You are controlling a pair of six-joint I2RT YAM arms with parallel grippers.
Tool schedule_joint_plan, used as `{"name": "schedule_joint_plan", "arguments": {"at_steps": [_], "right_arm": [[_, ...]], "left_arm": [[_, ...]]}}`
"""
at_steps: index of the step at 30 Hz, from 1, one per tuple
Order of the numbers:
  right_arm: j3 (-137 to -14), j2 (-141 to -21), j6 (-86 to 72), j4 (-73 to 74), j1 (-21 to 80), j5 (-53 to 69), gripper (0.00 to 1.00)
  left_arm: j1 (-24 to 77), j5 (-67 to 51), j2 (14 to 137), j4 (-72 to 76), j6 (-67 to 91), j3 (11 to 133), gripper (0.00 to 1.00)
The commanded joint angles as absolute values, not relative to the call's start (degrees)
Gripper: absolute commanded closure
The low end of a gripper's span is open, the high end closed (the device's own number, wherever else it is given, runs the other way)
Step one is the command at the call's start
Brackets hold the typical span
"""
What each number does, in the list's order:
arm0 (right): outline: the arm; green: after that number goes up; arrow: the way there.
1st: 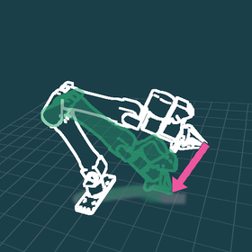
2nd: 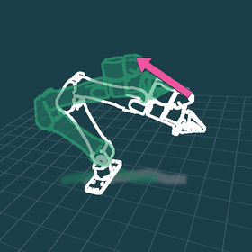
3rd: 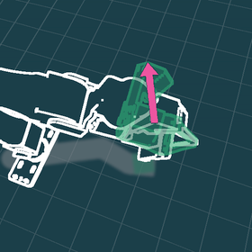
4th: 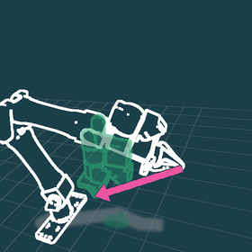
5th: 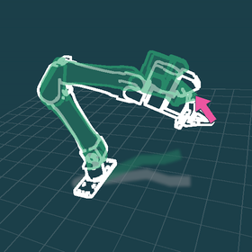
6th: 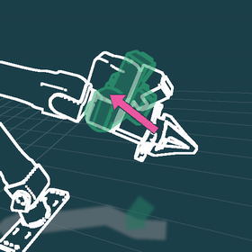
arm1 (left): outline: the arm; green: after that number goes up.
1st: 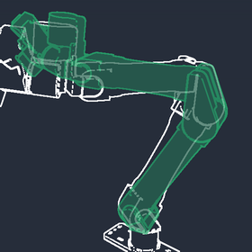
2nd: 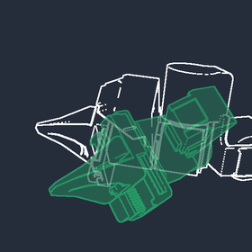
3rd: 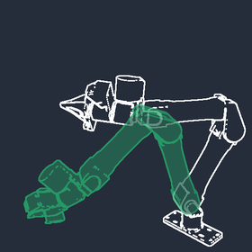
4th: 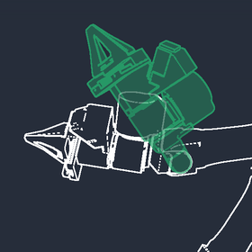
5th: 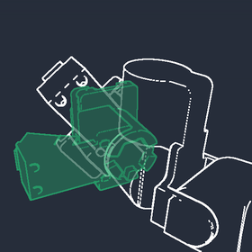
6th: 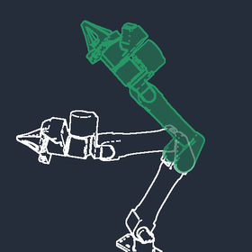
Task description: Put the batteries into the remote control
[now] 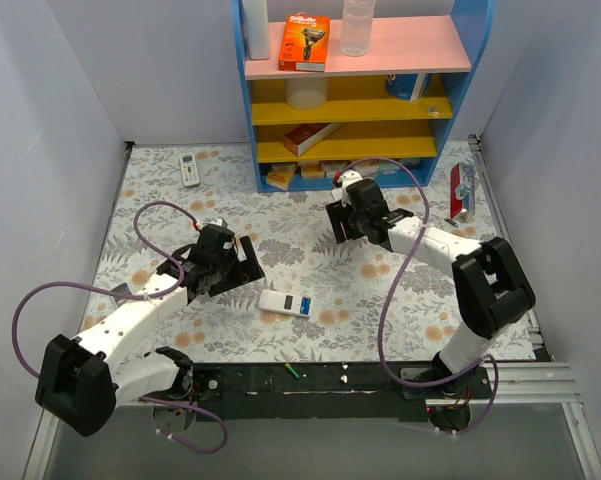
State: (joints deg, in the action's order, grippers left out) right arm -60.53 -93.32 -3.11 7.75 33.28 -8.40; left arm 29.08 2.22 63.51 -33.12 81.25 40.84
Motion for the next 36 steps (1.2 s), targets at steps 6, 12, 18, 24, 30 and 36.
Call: {"name": "schedule_joint_plan", "arguments": {"at_steps": [6,12,18,24,30,36], "right_arm": [[-72.2,-109.3,-5.6,-9.3,31.3,-17.4,0.22],[-80.9,-118.0,-8.3,-6.8,29.0,-18.4,0.21],[-86.5,-123.5,-9.4,-3.7,27.6,-16.6,0.21],[-89.0,-127.2,-11.0,-2.8,26.3,-14.8,0.21],[-91.7,-130.2,-10.5,-1.6,25.8,-13.5,0.23],[-95.8,-132.4,-9.5,-0.1,25.8,-12.9,0.31]], "left_arm": [[29.2,3.3,58.3,-34.1,82.7,39.8,0.07],[29.3,3.3,56.6,-34.3,82.9,39.1,0.06],[29.3,3.3,56.6,-34.2,82.8,39.1,0.05],[29.3,2.9,57.0,-33.8,82.6,39.5,0.05],[29.3,2.8,57.1,-34.0,82.5,40.0,0.05],[29.3,2.5,58.0,-34.1,82.5,40.6,0.05]]}}
